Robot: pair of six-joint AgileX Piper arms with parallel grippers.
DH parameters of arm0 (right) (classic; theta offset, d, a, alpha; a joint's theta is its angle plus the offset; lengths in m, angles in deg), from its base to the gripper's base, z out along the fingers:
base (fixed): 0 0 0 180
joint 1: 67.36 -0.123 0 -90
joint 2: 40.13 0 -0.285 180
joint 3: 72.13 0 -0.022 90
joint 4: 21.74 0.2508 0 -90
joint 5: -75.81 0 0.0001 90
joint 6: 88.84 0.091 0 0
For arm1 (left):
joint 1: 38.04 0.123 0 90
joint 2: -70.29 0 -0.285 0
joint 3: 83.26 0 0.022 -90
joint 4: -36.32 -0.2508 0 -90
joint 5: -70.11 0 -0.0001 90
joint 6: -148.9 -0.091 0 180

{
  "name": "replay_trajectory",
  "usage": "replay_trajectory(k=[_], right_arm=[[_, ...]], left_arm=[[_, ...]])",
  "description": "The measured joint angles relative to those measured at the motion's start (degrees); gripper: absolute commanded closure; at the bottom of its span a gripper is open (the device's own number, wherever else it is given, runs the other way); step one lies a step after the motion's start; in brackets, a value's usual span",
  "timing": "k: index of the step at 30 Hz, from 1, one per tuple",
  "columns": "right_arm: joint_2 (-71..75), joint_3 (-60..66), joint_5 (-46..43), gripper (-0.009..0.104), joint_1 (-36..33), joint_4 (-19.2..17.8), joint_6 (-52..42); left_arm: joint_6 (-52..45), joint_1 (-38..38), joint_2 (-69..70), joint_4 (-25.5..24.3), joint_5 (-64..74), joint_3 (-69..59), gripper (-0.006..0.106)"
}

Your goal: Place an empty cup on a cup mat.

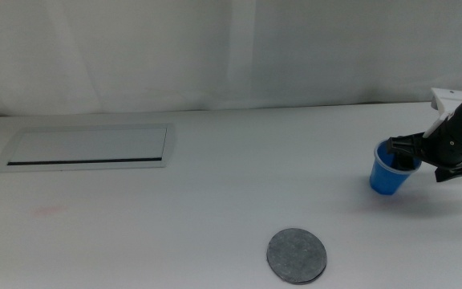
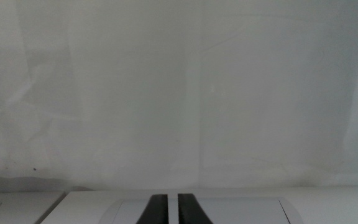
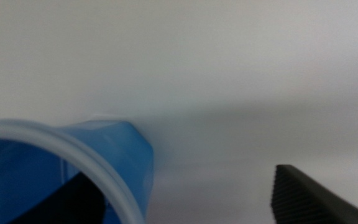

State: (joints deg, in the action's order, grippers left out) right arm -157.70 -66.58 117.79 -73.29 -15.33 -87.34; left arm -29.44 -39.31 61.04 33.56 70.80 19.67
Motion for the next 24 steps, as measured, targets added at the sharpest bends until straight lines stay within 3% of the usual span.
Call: replay_trajectory(k=[8, 24], right_arm=[[-0.2, 0.0, -0.2, 0.098, 0.0, 0.8, 0.0], [4.5, -2.5, -1.0, 0.097, -0.1, 2.1, 0.2]], left_arm=[[0.0, 0.0, 0.0, 0.0, 0.0, 0.0, 0.103], [0.0, 0.0, 0.0, 0.0, 0.0, 0.0, 0.103]])
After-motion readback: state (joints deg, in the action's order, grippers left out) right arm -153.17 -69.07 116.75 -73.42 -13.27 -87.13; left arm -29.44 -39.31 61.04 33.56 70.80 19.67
